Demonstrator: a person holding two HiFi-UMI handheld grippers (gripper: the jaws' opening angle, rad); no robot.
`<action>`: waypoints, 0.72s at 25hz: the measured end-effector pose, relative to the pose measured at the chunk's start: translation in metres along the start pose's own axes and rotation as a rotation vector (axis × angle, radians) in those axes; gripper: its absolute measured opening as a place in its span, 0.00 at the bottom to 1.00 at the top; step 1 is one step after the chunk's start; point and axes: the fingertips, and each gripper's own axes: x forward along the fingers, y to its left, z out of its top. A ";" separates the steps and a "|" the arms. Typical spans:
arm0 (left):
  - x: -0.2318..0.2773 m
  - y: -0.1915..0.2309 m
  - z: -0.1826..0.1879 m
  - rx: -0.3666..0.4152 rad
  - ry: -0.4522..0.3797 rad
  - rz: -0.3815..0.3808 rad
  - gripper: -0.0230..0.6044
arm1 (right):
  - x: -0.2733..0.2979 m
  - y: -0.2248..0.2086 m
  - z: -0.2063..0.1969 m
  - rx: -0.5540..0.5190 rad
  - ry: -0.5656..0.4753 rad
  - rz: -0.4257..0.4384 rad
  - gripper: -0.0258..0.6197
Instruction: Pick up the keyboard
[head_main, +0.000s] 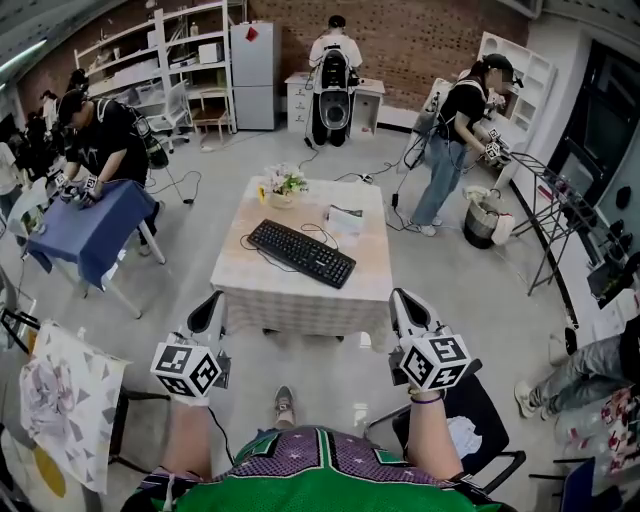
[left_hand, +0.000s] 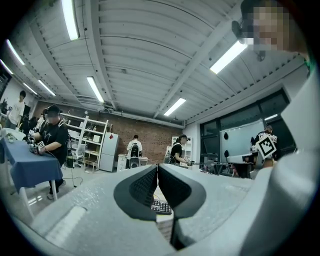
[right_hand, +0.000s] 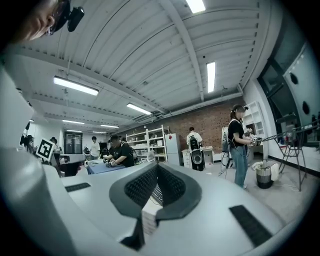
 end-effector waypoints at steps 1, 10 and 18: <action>0.008 0.002 0.000 0.002 0.000 -0.006 0.07 | 0.006 -0.002 0.001 -0.004 0.000 -0.004 0.04; 0.082 0.036 0.002 0.002 0.008 -0.059 0.07 | 0.069 -0.028 0.007 -0.004 0.022 -0.033 0.04; 0.144 0.070 0.008 0.021 0.032 -0.108 0.07 | 0.119 -0.044 0.007 0.011 0.047 -0.094 0.04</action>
